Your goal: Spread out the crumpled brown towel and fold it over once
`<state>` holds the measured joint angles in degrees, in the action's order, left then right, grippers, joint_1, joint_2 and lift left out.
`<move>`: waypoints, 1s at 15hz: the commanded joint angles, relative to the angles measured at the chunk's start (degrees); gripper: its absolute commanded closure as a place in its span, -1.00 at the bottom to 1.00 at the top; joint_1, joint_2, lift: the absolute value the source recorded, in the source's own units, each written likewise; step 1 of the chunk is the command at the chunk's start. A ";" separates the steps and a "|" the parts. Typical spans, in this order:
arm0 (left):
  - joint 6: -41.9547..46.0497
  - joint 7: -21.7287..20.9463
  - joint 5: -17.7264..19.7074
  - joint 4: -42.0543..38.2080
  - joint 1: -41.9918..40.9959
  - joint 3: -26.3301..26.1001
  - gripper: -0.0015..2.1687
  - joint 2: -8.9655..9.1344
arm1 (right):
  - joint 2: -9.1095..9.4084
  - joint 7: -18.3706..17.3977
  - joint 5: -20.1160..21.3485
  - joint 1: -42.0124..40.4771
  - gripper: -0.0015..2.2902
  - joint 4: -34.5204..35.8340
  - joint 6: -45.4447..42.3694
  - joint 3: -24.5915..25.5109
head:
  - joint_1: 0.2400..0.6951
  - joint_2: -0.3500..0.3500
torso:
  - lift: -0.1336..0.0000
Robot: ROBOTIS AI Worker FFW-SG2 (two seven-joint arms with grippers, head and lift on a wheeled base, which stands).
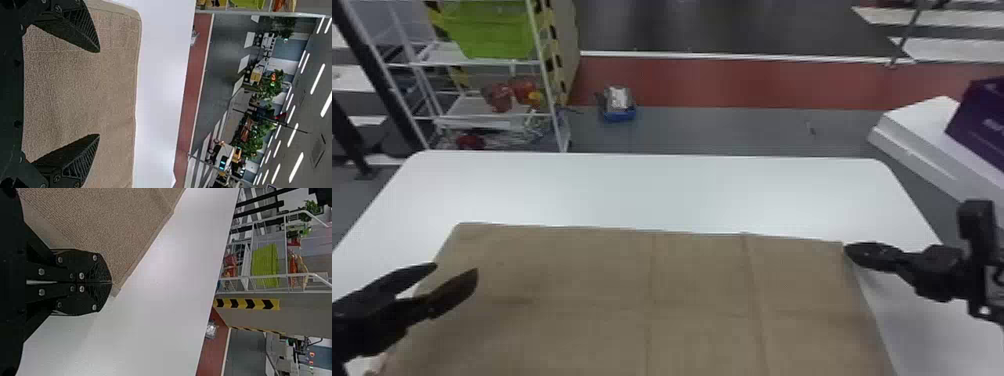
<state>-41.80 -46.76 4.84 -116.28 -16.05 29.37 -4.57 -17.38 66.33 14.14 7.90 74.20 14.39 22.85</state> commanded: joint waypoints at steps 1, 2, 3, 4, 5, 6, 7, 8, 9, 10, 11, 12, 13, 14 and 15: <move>0.00 0.00 -0.10 -0.09 -0.03 -0.10 -0.87 0.00 | 0.68 -0.58 -0.70 -1.40 -0.57 1.74 -2.65 1.32 | 1.00 -0.11 | -0.84; 0.00 -0.09 -0.10 -0.18 -0.03 -0.10 -0.87 0.00 | 0.77 -0.67 -0.70 -1.40 -0.93 1.83 -2.65 1.32 | 1.00 -0.11 | -0.84; 0.00 -0.09 -0.10 -0.26 -0.03 -0.10 -0.87 0.00 | 0.77 -1.64 -0.52 -1.13 -0.93 1.74 -2.65 0.97 | 1.00 -0.12 | -0.84; 0.00 -0.09 -0.10 -0.26 -0.12 -0.10 -0.87 0.00 | 0.77 -2.61 -0.17 -0.78 -0.93 1.39 -2.83 0.61 | 1.00 -0.12 | -0.84; 0.00 -0.09 -0.10 -0.26 -0.21 -0.10 -0.87 0.00 | 0.77 -3.22 0.44 -0.08 -0.92 0.51 -3.01 0.26 | 1.00 -0.12 | -0.84; 0.00 -0.09 -0.10 -0.18 -0.30 -0.02 -0.87 -0.09 | 0.86 -4.01 0.71 0.45 -0.90 -0.46 -4.24 -0.53 | 1.00 -0.13 | -0.84; 0.00 -0.09 -0.10 -0.09 -0.30 0.07 -0.87 -0.18 | 0.95 -4.28 0.80 1.06 -0.88 -1.25 -4.41 -1.23 | 1.00 -0.13 | -0.84; 0.00 -0.09 -0.10 0.00 -0.38 0.16 -0.87 -0.18 | 1.30 -4.36 1.32 1.77 -0.86 -1.86 -4.24 -2.11 | 1.00 -0.12 | -0.84; 0.17 -0.09 -0.10 0.09 -0.38 0.16 -0.87 -0.26 | 1.74 -4.36 2.38 2.73 -0.83 -2.83 -4.06 -2.73 | 1.00 -0.11 | -0.84; 0.35 -0.09 -0.10 0.18 -0.47 0.16 -0.87 -0.26 | 2.00 -4.45 3.17 3.44 -0.81 -3.36 -3.36 -3.43 | 1.00 -0.07 | -0.84; 0.35 -0.09 -0.01 0.26 -0.47 0.25 -0.87 -0.35 | 2.09 -4.45 3.96 3.79 -0.76 -3.80 -3.01 -4.13 | 1.00 -0.05 | -0.84; 0.53 -0.18 0.08 0.26 -0.47 0.42 -0.87 -0.53 | 2.09 -4.45 4.49 4.14 -0.69 -4.06 -2.48 -4.48 | 1.00 -0.03 | -0.84; 0.53 -0.18 0.17 0.35 -0.47 0.60 -0.87 -0.70 | 2.00 -4.45 4.49 4.23 -0.69 -4.15 -2.13 -4.48 | 1.00 -0.01 | -0.84; 0.53 -0.18 0.25 0.35 -0.47 0.69 -0.87 -0.88 | 1.82 -4.19 4.84 4.40 -0.64 -4.15 -0.55 -4.48 | 1.00 0.00 | -0.84; 0.53 -0.18 0.43 0.35 -0.47 0.78 -0.87 -0.97 | 1.56 -4.01 5.02 4.49 -0.61 -4.15 -0.02 -4.40 | 1.00 0.01 | -0.84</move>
<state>-41.27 -46.93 5.07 -115.94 -16.52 30.01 -5.33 -15.47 62.18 18.86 12.22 70.08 13.24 18.41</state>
